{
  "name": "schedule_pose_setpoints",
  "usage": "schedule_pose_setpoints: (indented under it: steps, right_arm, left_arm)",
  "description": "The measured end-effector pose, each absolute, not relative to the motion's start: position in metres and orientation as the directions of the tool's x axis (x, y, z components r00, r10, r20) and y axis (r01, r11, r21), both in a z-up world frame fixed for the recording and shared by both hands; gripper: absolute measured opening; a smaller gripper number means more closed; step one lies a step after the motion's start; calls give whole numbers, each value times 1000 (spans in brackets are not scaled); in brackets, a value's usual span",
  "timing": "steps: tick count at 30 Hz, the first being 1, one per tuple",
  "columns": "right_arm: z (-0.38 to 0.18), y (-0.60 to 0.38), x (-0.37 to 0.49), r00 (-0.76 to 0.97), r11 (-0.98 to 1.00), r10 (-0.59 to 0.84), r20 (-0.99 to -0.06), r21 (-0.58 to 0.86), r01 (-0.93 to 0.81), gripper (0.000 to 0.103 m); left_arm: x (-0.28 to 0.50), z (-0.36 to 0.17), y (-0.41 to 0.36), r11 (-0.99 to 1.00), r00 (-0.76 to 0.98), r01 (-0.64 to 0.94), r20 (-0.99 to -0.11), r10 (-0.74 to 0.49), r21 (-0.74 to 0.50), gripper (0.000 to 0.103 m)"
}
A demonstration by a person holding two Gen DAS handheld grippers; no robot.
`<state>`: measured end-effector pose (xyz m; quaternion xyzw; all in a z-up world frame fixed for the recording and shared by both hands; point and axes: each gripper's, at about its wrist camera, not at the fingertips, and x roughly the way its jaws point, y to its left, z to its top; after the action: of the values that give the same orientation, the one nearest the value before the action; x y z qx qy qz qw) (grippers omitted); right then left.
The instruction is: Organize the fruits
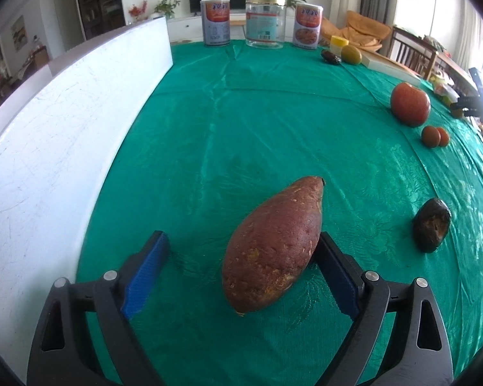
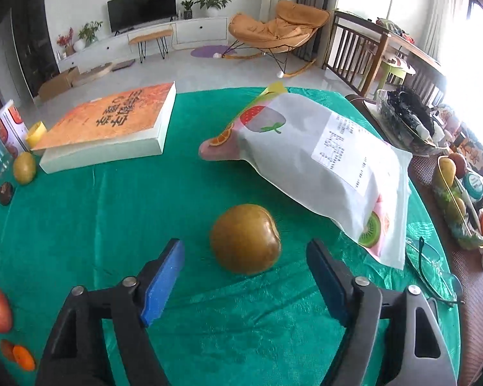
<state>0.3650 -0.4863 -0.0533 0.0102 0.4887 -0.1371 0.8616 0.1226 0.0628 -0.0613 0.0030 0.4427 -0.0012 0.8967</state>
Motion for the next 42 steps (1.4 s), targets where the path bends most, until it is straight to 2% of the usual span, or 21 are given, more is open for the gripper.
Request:
schedule_pose_setpoints:
  steps: [1,3,6,9,12,15,18,19,21,26,31,37,38,39,40,42]
  right_arm:
    - [-57,-488,367,476,958,-241,-846,-130,254,49]
    - [-53,-489,361,507,956,-229,-831,-93,279,49]
    - [-43,-482,337,564,960,-124,-816,46,277,49]
    - [-33,-459,297,589,934,117,-800,290,208,49]
    - [-37,-415,241,546,841,382,-745,526,130,49]
    - [-49,-358,185,479,715,589,-651,696,67,49]
    - [-78,-312,147,386,553,741,-550,825,112,49]
    - [-87,-300,140,365,544,752,-549,830,127,49]
    - [-97,-283,131,356,609,705,-613,781,139,49]
    - [-71,-286,120,481,754,534,-695,649,101,52]
    - [-65,-303,123,516,795,463,-721,595,119,52]
    - [-56,-310,111,567,821,422,-708,564,93,53]
    - [-51,-305,110,578,846,393,-715,527,77,55]
    - [-45,-301,105,593,880,352,-724,472,54,63]
    - [-40,-293,100,603,913,311,-735,406,24,76]
    - [-39,-272,95,598,957,257,-759,285,-49,86]
  left_arm:
    - [123,-62,63,1000,608,4,-794,2,5,93]
    - [123,-62,63,1000,608,2,-794,3,5,93]
    - [123,-62,63,1000,608,2,-794,2,5,93]
    - [123,-62,63,1000,608,2,-794,3,5,93]
    - [122,-62,63,1000,608,2,-794,3,5,93]
    - [123,-62,63,1000,608,2,-794,3,5,93]
    - [122,-62,63,1000,608,2,-794,2,5,93]
    - [122,-62,63,1000,608,2,-794,3,5,93]
    - [122,-62,63,1000,608,2,-794,2,4,93]
    - [122,-62,63,1000,609,2,-793,2,4,93]
    - [122,-62,63,1000,609,2,-793,2,4,93]
    - [121,-61,66,1000,611,16,-791,-27,-22,93]
    - [119,-59,69,998,607,38,-792,-60,-47,93]
    - [117,-57,74,994,598,62,-795,-105,-85,93]
    - [115,-55,79,988,586,84,-795,-157,-133,93]
    - [111,-52,87,975,561,105,-798,-221,-195,92]
